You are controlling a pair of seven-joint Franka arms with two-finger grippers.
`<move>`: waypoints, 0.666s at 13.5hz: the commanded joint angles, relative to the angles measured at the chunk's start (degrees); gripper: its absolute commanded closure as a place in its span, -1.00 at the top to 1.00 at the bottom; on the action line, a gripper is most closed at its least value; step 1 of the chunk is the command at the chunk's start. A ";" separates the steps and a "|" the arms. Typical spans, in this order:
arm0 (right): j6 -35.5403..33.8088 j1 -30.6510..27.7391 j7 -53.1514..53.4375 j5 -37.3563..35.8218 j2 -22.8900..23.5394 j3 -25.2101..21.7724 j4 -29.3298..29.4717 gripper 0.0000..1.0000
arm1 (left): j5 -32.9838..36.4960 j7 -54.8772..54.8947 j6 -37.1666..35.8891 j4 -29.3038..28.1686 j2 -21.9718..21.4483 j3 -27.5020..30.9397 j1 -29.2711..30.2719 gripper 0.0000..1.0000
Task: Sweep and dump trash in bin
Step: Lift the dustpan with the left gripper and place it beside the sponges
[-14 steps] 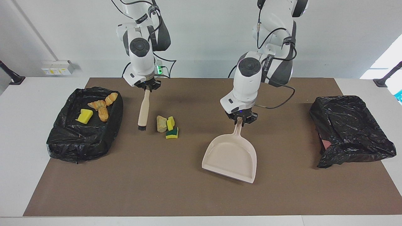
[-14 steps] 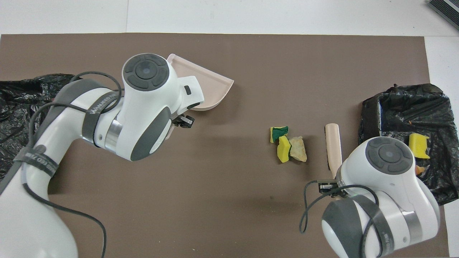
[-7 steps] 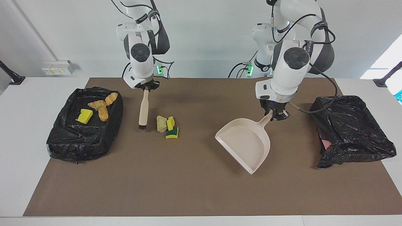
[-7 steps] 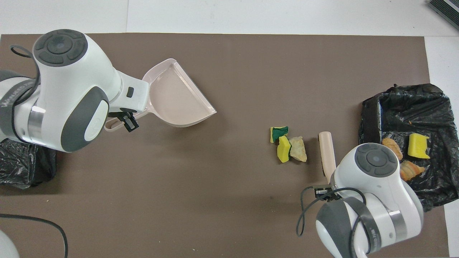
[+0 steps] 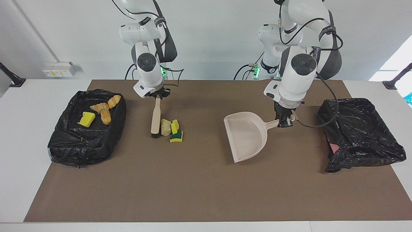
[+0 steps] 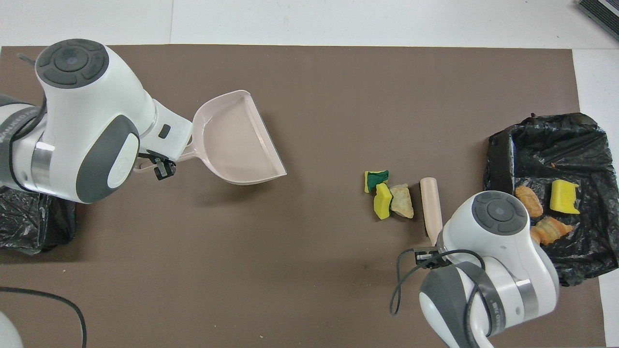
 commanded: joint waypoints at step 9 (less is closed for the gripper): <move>11.89 7.77 0.64 10.66 5.63 0.28 -0.12 -1.00 | 4.23 -17.79 13.21 -17.31 -6.00 0.15 -12.31 -1.00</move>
